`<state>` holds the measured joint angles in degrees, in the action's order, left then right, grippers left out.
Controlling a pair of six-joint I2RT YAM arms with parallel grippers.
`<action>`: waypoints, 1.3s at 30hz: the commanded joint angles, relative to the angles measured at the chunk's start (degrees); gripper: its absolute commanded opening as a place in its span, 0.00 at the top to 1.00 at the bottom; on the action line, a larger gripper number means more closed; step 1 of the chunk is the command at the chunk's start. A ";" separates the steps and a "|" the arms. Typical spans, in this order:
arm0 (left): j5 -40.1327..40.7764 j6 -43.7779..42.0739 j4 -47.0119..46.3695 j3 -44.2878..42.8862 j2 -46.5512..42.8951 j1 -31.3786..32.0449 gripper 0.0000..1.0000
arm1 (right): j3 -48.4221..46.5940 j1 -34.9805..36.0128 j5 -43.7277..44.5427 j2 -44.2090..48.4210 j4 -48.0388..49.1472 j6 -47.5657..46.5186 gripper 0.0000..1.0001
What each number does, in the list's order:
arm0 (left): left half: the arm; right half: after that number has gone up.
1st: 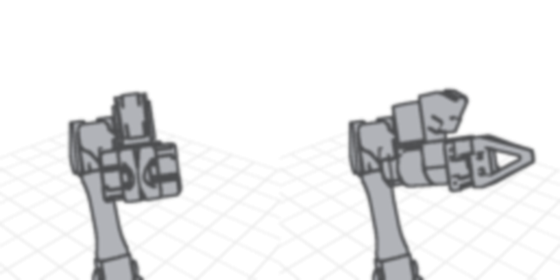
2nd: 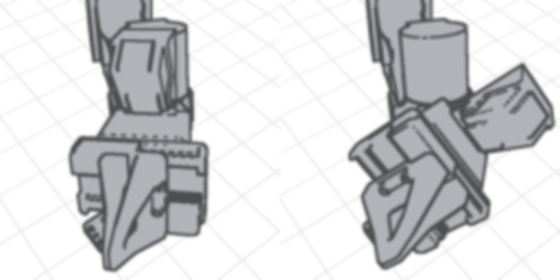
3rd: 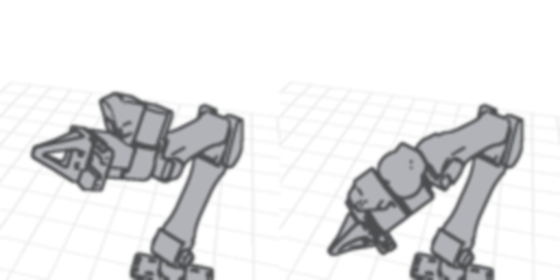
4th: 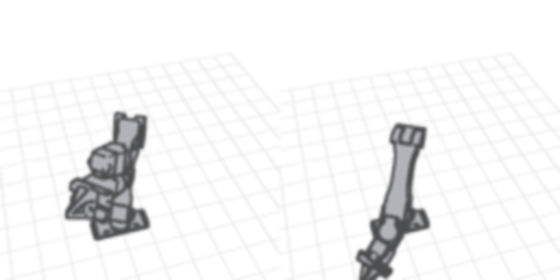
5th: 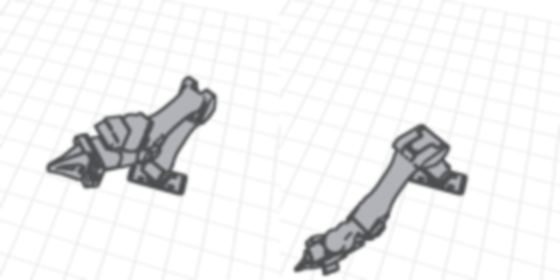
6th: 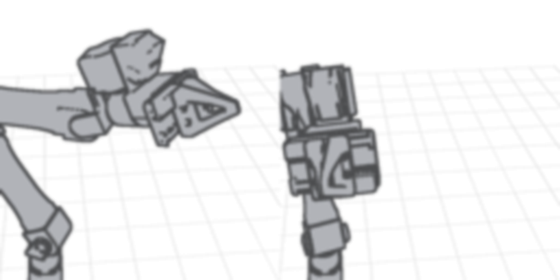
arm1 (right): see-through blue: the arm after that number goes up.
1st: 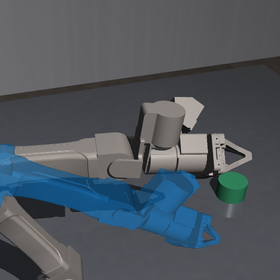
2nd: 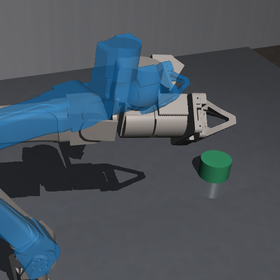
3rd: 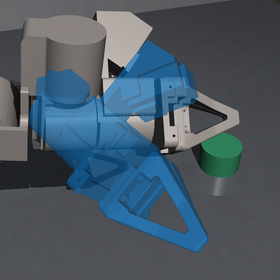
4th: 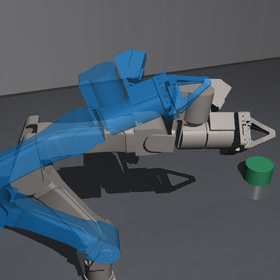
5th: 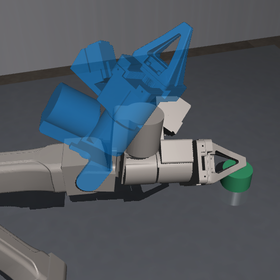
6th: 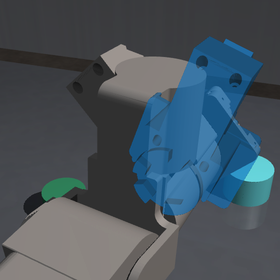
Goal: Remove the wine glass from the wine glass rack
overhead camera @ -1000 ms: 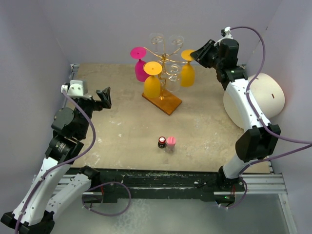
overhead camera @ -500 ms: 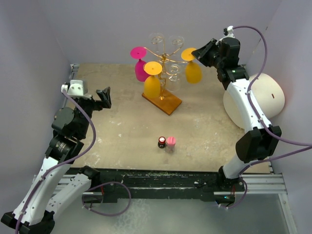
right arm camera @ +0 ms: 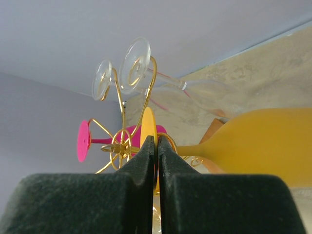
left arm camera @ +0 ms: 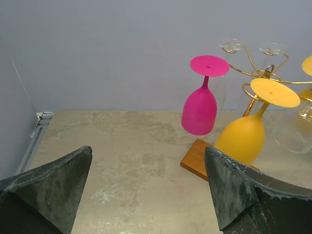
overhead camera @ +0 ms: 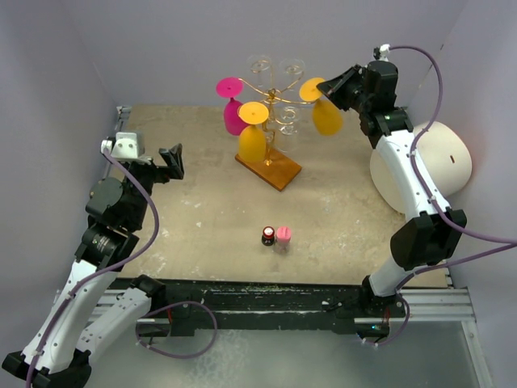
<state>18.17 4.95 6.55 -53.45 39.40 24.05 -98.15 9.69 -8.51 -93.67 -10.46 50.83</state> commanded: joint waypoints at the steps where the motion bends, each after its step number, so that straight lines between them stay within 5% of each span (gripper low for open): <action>1: -0.51 0.36 -1.72 -0.06 0.04 -0.41 0.01 | -1.81 -0.62 2.42 3.20 1.32 2.81 1.00; 39: -1.12 1.14 -1.71 -0.07 0.67 -0.72 0.01 | 1.78 -1.06 -14.55 4.15 10.36 10.29 1.00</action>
<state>17.93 5.37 6.90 -53.45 40.05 23.68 -95.83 8.93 -19.27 -89.38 -8.14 58.65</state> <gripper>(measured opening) 0.991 0.011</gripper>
